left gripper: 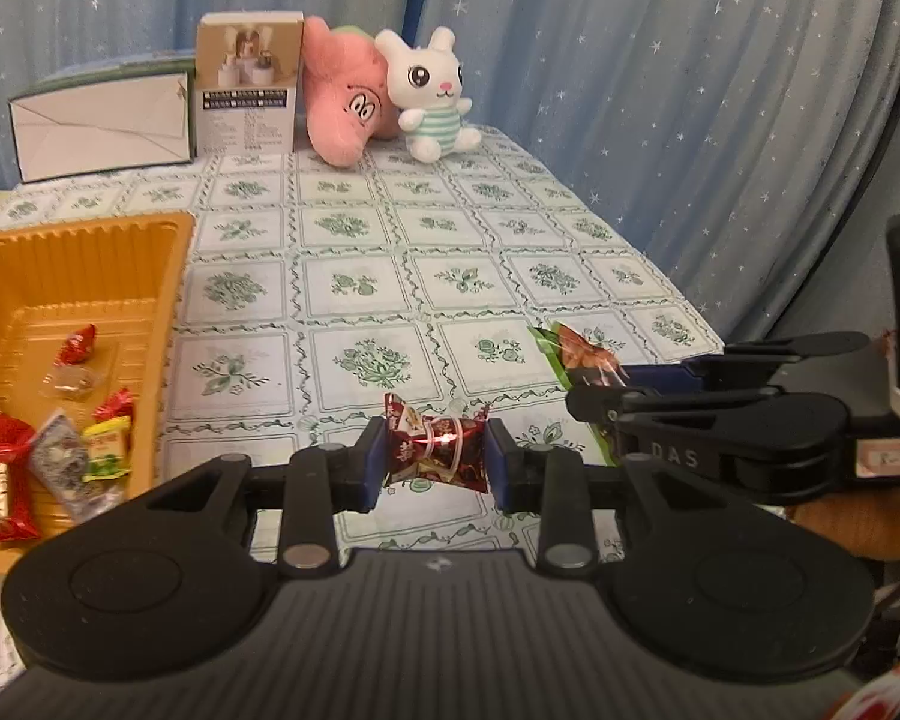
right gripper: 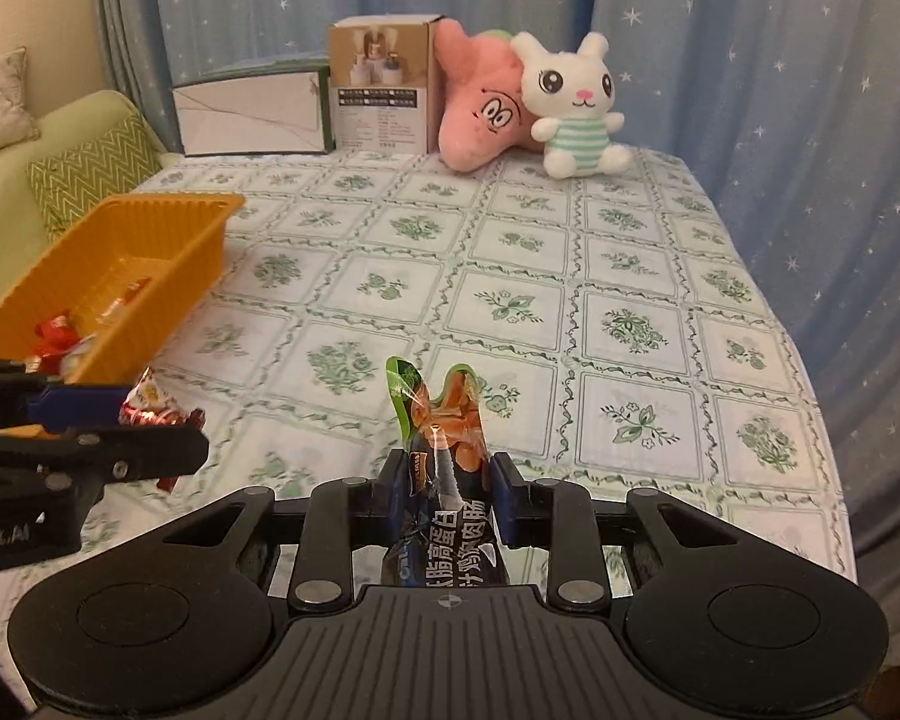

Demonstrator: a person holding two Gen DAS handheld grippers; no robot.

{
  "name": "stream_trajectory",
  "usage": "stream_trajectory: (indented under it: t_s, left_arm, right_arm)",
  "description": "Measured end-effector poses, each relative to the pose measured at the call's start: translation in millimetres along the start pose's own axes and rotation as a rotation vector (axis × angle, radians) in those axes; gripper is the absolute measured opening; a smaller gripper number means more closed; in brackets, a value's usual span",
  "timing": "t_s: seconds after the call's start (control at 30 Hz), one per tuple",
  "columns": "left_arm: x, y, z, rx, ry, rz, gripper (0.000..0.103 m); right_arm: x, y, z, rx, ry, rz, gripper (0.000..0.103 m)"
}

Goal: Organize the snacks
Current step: 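Carry both held snacks over the orange tray with both tools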

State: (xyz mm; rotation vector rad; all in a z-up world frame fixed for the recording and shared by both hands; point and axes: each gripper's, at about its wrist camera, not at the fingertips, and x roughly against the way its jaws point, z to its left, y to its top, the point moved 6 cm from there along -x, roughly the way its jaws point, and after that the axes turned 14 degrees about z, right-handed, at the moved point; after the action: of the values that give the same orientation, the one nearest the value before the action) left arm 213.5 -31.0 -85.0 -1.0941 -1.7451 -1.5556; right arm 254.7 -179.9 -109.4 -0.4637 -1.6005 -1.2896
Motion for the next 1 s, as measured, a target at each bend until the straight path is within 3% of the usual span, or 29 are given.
stream_trajectory:
  t_s: [0.5,1.0]
  left_arm:
    - [60.5,-21.2,5.6,0.001,0.036,-0.039,0.030]
    - [108.1,-36.8,48.2,0.061,0.093,-0.078,0.030]
  right_arm:
    - [69.9,-23.0,39.4,-0.069,0.033,-0.061,0.029]
    - [92.1,-17.0,96.2,-0.024,0.095,-0.094,0.029]
